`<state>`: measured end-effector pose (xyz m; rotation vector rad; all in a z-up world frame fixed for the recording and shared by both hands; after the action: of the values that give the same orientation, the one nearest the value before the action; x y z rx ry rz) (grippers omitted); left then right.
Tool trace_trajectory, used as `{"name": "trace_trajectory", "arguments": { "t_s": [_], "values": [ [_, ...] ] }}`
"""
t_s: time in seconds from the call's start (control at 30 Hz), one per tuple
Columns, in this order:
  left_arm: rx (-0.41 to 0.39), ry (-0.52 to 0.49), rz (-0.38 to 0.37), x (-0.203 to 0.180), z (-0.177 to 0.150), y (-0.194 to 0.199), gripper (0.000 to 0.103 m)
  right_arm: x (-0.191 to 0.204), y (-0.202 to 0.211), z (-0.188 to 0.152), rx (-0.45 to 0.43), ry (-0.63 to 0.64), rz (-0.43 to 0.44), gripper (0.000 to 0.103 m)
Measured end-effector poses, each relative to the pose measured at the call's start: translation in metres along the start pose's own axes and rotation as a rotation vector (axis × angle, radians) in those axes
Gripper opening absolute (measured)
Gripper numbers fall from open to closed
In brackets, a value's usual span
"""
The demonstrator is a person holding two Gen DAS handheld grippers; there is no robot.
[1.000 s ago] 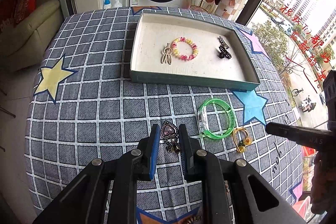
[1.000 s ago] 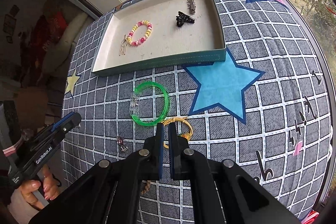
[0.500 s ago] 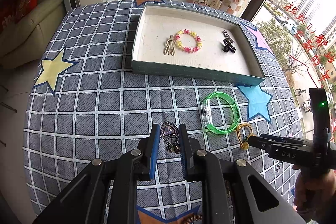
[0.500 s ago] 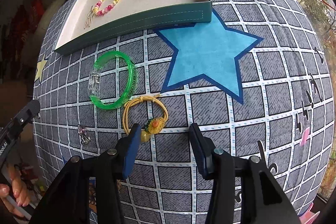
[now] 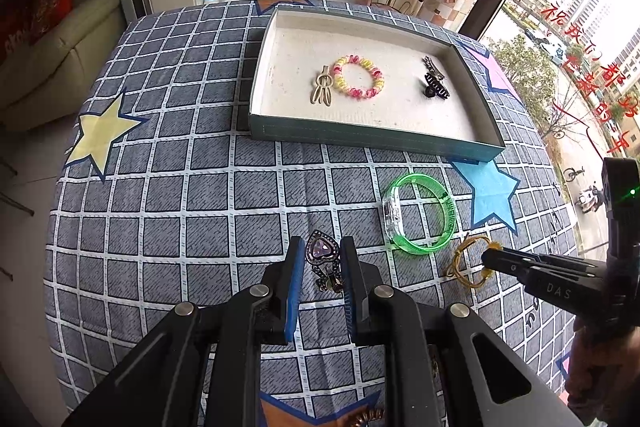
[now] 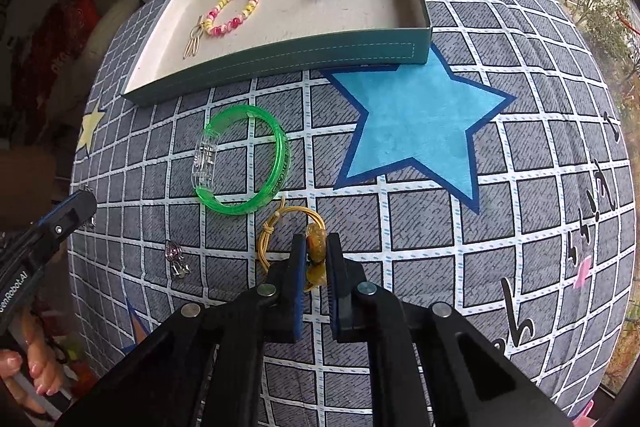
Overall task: Organize jewelry
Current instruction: 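Carry the earring with the left tool while the right tool carries the yellow hair tie into the tray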
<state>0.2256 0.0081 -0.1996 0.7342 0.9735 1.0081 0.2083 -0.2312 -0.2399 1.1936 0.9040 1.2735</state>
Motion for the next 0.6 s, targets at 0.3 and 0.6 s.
{"name": "trace_trajectory", "arguments": {
  "t_s": [0.3,0.6],
  "values": [
    [-0.034,-0.017,-0.006,-0.007,0.026,0.004,0.031,-0.012,0.044,0.036,-0.092,-0.036,0.074,0.010],
    [-0.084,-0.032,-0.014,-0.014,0.078,-0.010,0.031,-0.003,0.058,0.105,-0.166,-0.015,0.123,0.010]
  ]
}}
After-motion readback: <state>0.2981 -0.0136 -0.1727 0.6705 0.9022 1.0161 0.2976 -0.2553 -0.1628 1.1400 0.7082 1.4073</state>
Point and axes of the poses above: each gripper's, at about its wrist camera, not at the fingertips, and y roughly against the way its jaws point, x to its left, z to its top, the point moved 2 cm from there along -y, roughly the way its jaws point, and after that the axes turned 9 degrees about -z, right-handed, at the moved point
